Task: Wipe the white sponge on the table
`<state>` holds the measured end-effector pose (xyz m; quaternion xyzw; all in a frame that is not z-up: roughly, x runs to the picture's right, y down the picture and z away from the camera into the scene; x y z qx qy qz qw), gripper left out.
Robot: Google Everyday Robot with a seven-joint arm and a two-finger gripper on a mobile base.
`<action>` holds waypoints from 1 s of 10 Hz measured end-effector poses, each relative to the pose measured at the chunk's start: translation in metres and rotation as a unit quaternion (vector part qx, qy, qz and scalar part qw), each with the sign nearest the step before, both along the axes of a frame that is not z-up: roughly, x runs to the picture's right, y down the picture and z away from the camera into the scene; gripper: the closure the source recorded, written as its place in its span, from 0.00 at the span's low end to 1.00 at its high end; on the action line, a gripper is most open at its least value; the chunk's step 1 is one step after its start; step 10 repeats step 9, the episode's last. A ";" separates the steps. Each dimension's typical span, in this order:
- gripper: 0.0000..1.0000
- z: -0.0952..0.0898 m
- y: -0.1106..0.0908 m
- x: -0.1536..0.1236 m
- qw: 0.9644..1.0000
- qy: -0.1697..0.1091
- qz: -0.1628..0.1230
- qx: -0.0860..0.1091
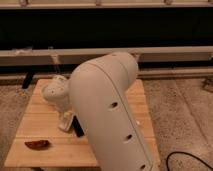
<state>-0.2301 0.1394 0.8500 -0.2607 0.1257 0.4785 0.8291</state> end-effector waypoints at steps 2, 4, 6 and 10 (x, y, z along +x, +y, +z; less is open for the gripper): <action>0.34 0.000 -0.001 0.000 1.000 0.000 -0.002 0.001; 0.16 -0.001 -0.003 0.001 1.000 -0.001 -0.004 0.003; 0.14 0.000 -0.005 0.003 1.000 -0.002 -0.006 0.004; 0.14 0.002 -0.003 0.005 1.000 -0.002 -0.009 0.004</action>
